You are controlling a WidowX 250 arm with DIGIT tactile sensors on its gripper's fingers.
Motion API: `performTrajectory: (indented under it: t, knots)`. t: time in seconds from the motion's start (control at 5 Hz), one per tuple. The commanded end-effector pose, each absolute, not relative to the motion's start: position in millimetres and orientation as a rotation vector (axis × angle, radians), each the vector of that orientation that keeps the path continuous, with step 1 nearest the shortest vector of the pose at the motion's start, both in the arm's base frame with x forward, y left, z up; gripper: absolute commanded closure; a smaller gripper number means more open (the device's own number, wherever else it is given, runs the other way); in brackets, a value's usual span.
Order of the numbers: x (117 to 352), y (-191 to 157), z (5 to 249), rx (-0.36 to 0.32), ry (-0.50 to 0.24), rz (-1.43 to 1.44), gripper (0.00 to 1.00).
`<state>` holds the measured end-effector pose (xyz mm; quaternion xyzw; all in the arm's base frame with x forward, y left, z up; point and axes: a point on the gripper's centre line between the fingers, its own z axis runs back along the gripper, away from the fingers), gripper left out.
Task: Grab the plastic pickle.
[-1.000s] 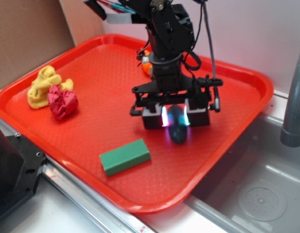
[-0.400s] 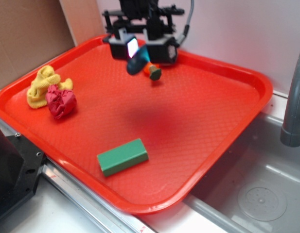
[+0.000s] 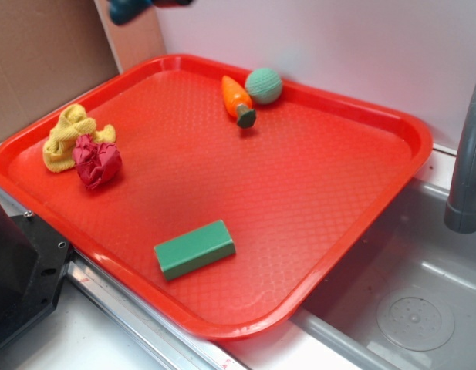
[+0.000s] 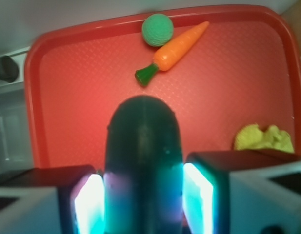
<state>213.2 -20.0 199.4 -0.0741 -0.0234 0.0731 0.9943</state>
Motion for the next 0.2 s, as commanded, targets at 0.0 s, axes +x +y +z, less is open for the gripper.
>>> performTrajectory:
  t: [0.0]
  knots:
    - [216.2,4.7,213.1,-0.208,-0.071,0.243,1.00]
